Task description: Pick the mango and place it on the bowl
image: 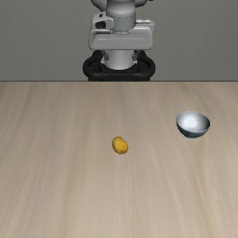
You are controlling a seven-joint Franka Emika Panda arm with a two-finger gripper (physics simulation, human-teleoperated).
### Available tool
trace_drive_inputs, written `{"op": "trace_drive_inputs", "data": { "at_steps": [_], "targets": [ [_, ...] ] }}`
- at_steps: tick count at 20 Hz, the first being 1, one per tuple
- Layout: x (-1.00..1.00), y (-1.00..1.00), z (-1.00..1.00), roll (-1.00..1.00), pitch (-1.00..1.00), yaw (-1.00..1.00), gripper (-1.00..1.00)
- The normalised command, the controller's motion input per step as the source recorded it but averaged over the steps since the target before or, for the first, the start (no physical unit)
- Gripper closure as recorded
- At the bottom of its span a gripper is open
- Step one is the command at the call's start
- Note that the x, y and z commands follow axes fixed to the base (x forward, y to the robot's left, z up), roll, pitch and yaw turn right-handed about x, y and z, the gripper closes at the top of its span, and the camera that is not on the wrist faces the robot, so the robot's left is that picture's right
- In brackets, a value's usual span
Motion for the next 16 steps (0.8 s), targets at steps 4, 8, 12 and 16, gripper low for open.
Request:
{"op": "trace_drive_inputs", "data": {
  "at_steps": [4, 8, 12, 16],
  "targets": [
    [1.00, 0.00, 0.00, 0.00, 0.00, 0.00, -1.00],
    [1.00, 0.00, 0.00, 0.00, 0.00, 0.00, -1.00],
    [1.00, 0.00, 0.00, 0.00, 0.00, 0.00, -1.00],
    [-0.25, 0.00, -0.75, 0.00, 0.00, 0.00, -1.00]
  ]
}}
